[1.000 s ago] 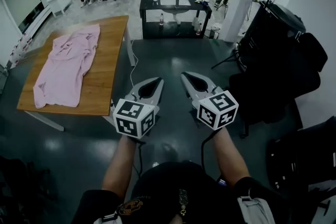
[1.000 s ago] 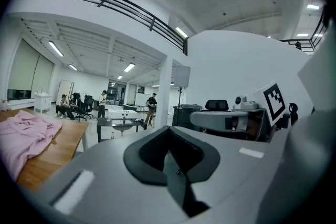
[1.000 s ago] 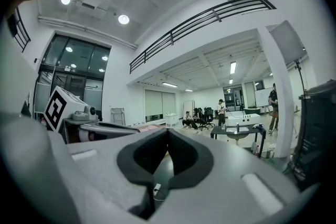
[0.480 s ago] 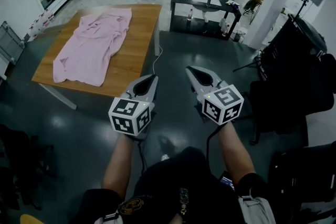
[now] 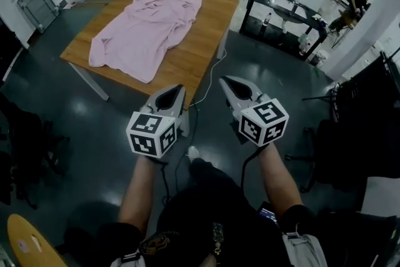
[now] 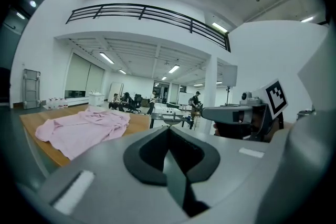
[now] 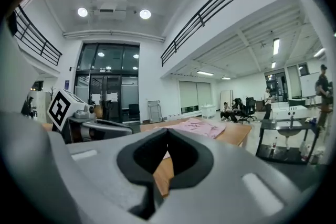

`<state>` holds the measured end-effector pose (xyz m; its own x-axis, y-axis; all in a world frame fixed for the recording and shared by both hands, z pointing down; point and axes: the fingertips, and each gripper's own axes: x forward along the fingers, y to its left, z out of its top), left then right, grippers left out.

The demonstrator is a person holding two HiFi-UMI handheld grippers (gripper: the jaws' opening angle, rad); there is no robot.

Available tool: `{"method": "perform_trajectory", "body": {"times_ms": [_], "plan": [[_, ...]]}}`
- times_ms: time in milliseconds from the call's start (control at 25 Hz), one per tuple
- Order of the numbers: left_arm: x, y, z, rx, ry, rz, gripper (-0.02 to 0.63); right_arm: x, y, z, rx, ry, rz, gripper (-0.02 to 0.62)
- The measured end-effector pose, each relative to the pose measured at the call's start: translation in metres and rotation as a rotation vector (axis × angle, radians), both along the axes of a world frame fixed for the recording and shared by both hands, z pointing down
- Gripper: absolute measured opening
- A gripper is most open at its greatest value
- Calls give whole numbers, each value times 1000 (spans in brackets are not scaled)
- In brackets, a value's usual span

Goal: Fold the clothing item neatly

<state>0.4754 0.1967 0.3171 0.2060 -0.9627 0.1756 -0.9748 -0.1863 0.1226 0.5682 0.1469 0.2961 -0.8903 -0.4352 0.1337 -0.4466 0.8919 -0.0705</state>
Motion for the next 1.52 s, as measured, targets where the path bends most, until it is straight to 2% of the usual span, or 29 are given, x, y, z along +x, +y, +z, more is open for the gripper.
{"method": "perform_trajectory", "body": {"times_ms": [520, 880, 1200, 1360, 1520], "plan": [[-166, -65, 41, -77, -20, -224, 8, -174, -91, 43, -61, 30, -237, 2], [-260, -68, 43, -122, -45, -338, 8, -260, -98, 52, -80, 48, -337, 2], [-361, -57, 63, -133, -15, -326, 8, -351, -81, 68, -80, 116, -307, 2], [-414, -51, 73, -136, -4, -279, 8, -399, -63, 76, -74, 169, -261, 2], [-447, -46, 87, -149, 24, -205, 8, -435, -47, 81, -77, 206, -197, 2]]}}
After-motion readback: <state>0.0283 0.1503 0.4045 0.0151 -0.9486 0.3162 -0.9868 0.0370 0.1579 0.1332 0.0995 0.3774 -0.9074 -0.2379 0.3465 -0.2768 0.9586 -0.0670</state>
